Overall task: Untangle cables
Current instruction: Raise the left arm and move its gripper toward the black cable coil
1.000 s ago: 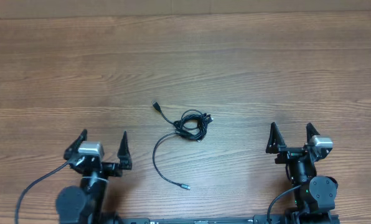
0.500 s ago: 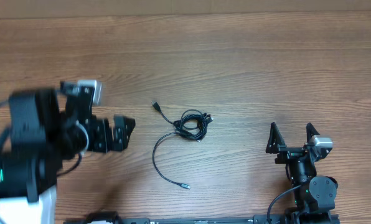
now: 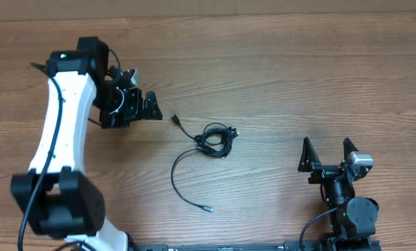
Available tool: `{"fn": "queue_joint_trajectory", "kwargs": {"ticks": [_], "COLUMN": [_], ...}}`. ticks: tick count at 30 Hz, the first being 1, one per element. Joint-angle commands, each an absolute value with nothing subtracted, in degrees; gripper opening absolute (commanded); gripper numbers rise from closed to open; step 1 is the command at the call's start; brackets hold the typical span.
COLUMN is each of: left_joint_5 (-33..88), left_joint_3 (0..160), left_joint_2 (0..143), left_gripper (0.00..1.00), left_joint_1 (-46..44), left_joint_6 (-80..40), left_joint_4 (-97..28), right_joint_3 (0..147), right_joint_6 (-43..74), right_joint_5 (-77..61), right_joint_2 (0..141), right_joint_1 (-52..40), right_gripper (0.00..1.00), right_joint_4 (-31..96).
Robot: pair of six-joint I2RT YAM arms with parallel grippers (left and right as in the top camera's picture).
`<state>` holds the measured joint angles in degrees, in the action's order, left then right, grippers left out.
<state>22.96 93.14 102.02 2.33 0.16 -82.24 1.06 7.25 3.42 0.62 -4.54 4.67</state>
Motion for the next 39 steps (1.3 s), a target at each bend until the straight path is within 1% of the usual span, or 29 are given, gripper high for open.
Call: {"fn": "queue_joint_trajectory", "kwargs": {"ticks": [1,8,12,16,39], "left_joint_5": [23.79,23.57,23.40,23.31,23.33], "left_joint_3": [94.02,94.02,94.02,93.97,93.97], "left_joint_2": [107.61,118.96,123.52,125.36,125.36], "left_gripper": [1.00,1.00,1.00,1.00,1.00], "left_joint_1": [2.04,2.04,2.04,2.04,2.04], "left_joint_6": [0.19,0.19,0.21,0.21,0.21], "left_joint_4": [-76.69,-59.90,-54.96,-54.54,-54.52], "right_joint_3": [0.45,0.45,0.45,0.45,0.45], "right_joint_6": [6.55,6.55,6.55,6.55,6.55], "right_joint_5": [3.79,3.79,3.79,3.79,3.79], "right_joint_2": [0.19,0.19,0.19,0.19,0.19], "right_joint_1": [-4.80,-4.80,-4.80,-4.80,-4.80], "right_gripper": [1.00,1.00,1.00,1.00,1.00], "right_joint_4": [4.40,4.40,4.40,4.40,4.40]}}
